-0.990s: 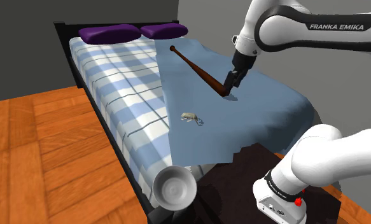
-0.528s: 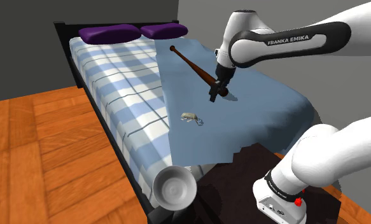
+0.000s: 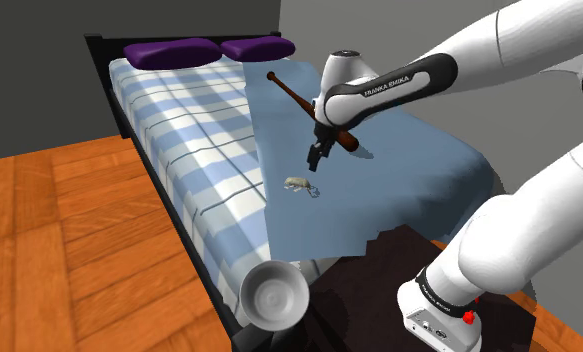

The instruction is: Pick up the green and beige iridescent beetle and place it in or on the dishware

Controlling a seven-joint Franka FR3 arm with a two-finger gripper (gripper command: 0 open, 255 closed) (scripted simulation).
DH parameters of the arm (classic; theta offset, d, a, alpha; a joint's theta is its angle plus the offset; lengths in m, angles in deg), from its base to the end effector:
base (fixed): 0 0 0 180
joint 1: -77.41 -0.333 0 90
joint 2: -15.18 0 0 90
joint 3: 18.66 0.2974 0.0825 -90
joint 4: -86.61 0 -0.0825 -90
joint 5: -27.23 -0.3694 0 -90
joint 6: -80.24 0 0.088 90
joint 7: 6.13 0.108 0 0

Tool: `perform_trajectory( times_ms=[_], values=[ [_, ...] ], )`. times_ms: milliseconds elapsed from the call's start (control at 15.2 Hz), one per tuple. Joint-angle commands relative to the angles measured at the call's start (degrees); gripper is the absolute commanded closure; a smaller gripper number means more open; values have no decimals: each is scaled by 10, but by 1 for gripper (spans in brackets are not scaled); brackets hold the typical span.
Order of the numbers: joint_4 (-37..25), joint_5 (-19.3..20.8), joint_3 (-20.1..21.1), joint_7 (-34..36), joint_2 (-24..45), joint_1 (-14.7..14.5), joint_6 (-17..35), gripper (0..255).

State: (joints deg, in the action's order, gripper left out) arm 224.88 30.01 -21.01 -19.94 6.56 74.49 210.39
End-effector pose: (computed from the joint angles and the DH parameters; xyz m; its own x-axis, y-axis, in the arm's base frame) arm 0.4630 0.0034 0.3599 0.9603 0.2788 0.0005 0.2786 -0.9599 0.0323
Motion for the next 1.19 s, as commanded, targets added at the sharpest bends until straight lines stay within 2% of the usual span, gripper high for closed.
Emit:
perform_trajectory(
  times_ms=[0, 528, 1122],
  values=[
    [-20, 2, -1, -9, 50, -1, 29, 0],
    [-122, 9, 3, -35, 235, -3, 107, 0],
    [-127, 11, 2, -36, 294, -1, 160, 0]
  ],
)
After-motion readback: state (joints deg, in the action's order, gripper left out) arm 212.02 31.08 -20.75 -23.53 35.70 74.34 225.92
